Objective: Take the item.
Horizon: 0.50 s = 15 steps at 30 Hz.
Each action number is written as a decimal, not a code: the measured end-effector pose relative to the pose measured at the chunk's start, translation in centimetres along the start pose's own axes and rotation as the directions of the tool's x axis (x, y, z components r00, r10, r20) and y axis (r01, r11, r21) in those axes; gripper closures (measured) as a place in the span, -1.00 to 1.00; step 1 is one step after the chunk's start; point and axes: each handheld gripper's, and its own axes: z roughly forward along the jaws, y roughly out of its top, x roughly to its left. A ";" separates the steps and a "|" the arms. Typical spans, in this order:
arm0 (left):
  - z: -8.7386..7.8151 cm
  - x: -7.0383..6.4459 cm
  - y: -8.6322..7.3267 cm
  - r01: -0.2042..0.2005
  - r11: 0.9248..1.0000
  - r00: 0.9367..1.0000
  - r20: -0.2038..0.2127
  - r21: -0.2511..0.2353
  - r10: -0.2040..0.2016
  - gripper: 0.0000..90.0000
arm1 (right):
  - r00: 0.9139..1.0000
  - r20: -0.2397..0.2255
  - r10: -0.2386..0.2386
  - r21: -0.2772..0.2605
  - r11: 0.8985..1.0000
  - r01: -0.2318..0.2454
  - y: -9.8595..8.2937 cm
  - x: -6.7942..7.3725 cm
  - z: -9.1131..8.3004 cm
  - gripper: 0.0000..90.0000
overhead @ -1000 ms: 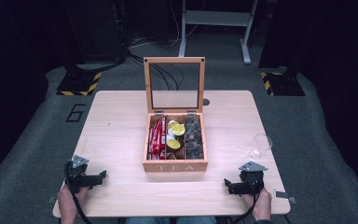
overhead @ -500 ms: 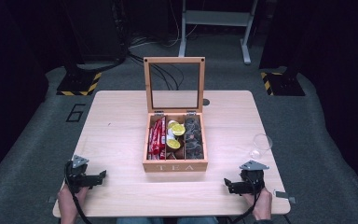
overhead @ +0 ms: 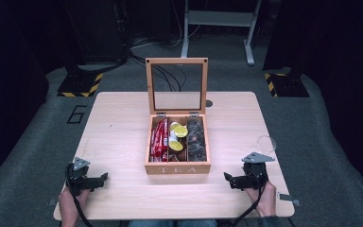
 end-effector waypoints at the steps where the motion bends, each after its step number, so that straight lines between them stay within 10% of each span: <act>1: 0.0 0.0 0.0 0.000 1.000 1.000 0.000 0.000 0.000 -0.99 | 1.000 -0.005 -0.004 0.000 1.000 0.004 0.5 0.2 -0.2 -1.00; 15: 0.0 0.0 0.0 0.001 1.000 1.000 0.002 -0.001 -0.001 -0.99 | 0.988 -0.097 -0.123 0.012 0.992 0.125 7.5 2.7 1.3 -1.00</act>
